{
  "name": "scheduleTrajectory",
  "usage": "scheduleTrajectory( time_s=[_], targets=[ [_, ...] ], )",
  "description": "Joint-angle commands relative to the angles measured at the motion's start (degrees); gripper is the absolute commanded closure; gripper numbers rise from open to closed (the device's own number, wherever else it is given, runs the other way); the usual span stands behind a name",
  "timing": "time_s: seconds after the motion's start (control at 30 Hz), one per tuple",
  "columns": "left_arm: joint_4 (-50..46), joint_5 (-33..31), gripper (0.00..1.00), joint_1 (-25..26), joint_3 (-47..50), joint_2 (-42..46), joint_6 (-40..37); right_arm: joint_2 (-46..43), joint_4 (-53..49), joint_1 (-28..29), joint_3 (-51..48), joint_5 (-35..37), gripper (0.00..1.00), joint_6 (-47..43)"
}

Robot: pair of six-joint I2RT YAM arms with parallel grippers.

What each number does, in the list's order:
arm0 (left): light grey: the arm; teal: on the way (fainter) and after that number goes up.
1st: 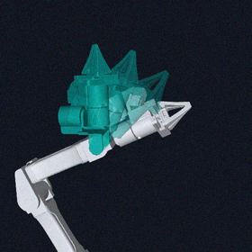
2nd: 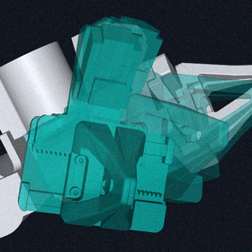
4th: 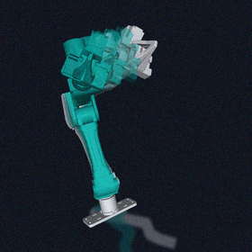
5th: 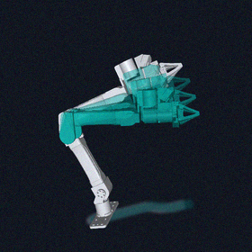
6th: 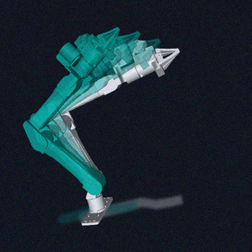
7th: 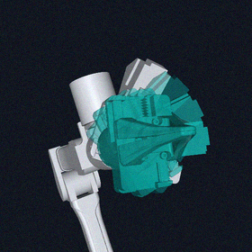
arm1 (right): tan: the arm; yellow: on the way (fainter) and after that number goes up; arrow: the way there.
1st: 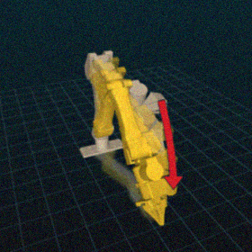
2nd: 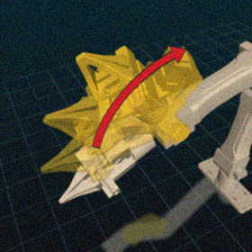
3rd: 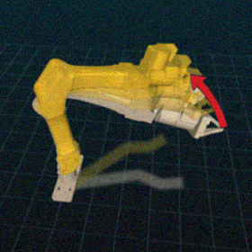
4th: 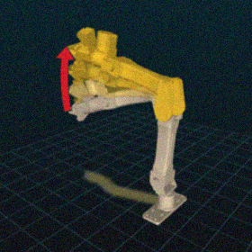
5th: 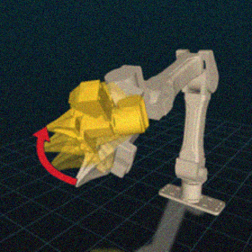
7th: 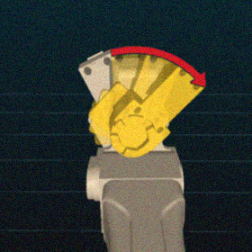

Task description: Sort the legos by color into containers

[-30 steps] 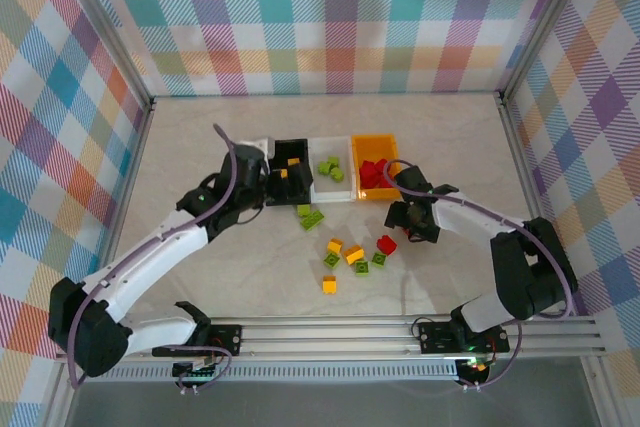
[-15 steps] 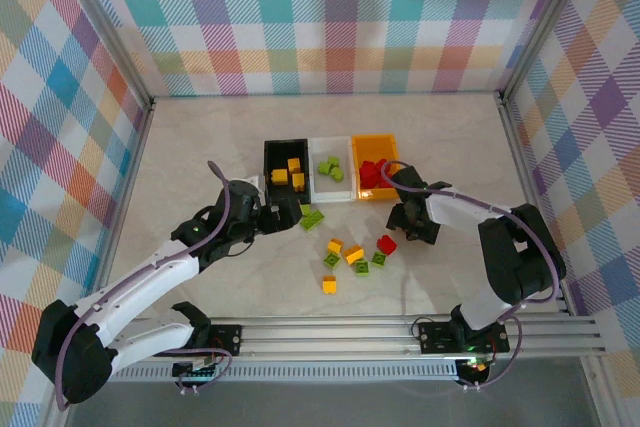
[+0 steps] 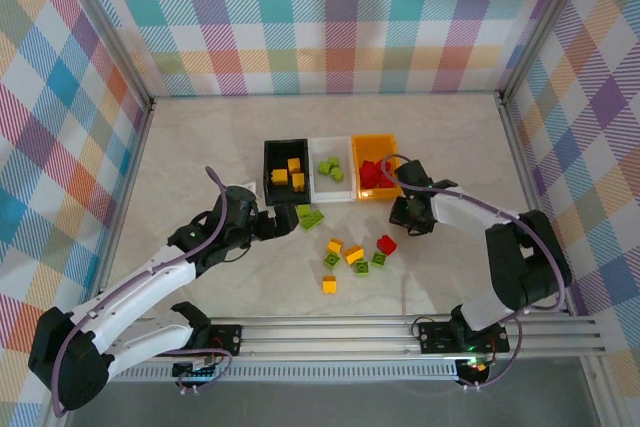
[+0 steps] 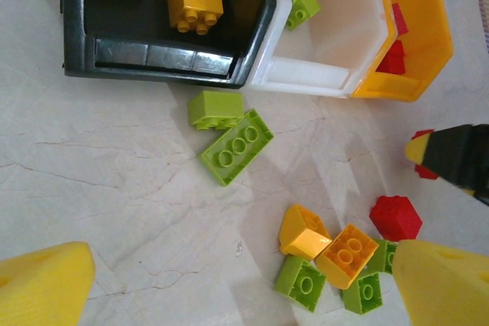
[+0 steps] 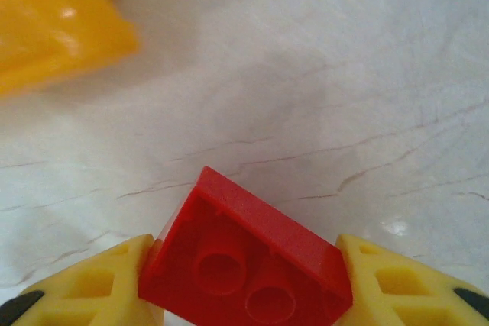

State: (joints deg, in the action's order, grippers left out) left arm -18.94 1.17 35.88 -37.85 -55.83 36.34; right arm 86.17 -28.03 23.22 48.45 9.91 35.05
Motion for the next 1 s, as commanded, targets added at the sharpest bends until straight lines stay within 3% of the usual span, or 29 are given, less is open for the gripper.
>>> scheduleTrajectory(
  time_s=[0.0, 0.13, 0.5, 0.57, 0.63, 0.73, 0.97],
  targets=[
    [-1.98, -0.36, 0.00, 0.44, 0.74, 0.35, -1.40, -5.19, 1.21, 1.10, 2.36, -3.38, 0.60, -3.59],
    [-1.99, 0.71, 0.00, 0.81, 0.93, -0.92, -1.55, -3.14, 0.11, 1.21, 9.40, -3.19, 0.59, -3.68],
    [-2.28, 1.38, 0.00, 2.85, 1.49, -3.82, -1.53, 18.83, -2.82, -0.43, 33.73, 0.45, 0.52, -2.93],
    [-2.10, 1.39, 0.00, 3.29, 1.72, -3.91, -1.43, 21.48, -3.46, -0.63, 36.75, 0.69, 0.48, -3.70],
    [-2.07, 0.91, 0.00, 4.14, 1.81, -3.55, -1.43, 23.04, -4.21, -0.68, 39.62, 1.24, 0.33, -4.98],
    [-2.11, 0.47, 0.00, 5.56, 1.36, -3.72, -1.78, 22.55, -4.85, -0.65, 41.38, 0.54, 0.21, -6.50],
    [-3.15, -2.54, 0.00, 10.40, -2.08, -8.35, -4.17, 11.15, -0.88, 1.64, 31.33, -1.27, 0.18, -6.19]
  ],
)
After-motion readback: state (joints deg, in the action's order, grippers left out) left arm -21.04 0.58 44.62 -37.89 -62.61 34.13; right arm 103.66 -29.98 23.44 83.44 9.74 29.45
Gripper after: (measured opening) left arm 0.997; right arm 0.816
